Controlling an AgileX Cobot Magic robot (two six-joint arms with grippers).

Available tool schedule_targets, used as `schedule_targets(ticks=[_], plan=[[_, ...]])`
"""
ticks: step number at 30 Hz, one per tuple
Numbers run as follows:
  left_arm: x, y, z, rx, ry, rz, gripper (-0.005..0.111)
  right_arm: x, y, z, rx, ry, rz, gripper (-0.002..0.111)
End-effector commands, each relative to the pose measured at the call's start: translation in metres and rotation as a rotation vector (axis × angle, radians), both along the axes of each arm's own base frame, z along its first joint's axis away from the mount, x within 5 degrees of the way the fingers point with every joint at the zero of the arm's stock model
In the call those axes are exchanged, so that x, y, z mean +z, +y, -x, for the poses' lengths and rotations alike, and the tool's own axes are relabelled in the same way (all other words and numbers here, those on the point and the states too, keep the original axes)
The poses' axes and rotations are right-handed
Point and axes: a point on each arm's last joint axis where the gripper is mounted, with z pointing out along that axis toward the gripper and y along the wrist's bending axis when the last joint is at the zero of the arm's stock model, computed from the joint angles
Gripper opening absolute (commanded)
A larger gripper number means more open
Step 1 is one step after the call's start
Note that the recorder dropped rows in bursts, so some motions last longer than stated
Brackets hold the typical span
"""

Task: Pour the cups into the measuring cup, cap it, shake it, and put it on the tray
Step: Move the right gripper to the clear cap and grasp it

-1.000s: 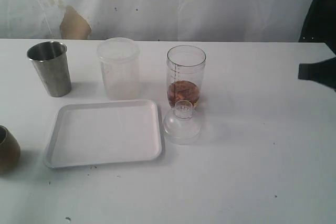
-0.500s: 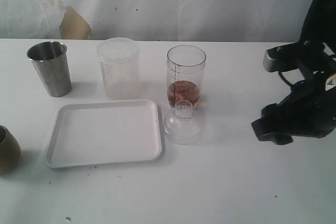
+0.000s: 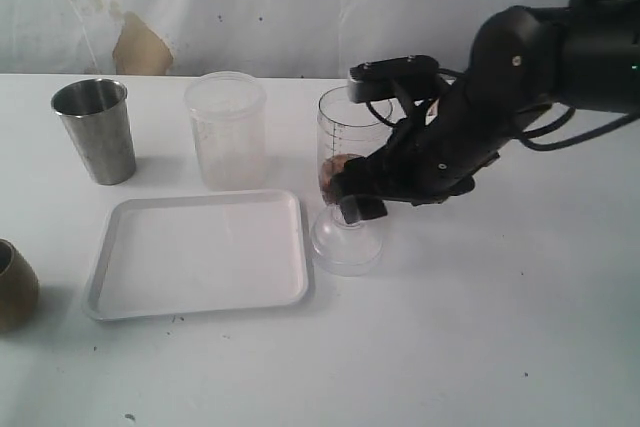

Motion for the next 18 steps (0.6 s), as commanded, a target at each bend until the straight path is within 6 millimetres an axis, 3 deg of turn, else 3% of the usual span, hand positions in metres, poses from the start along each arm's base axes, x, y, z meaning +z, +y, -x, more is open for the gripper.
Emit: schedule_targets(ticks=[1, 6, 18], plan=[[-0.001, 0.0, 0.0, -0.009, -0.001, -0.009, 0.001, -0.007, 0.015, -0.021, -0.067, -0.02, 0.039, 0.072], [-0.001, 0.0, 0.0, -0.009, -0.001, -0.009, 0.001, -0.02, 0.031, -0.034, -0.063, -0.03, 0.087, 0.072], [-0.001, 0.0, 0.0, -0.009, -0.001, -0.009, 0.001, -0.044, 0.038, -0.052, -0.122, -0.034, 0.075, 0.072]])
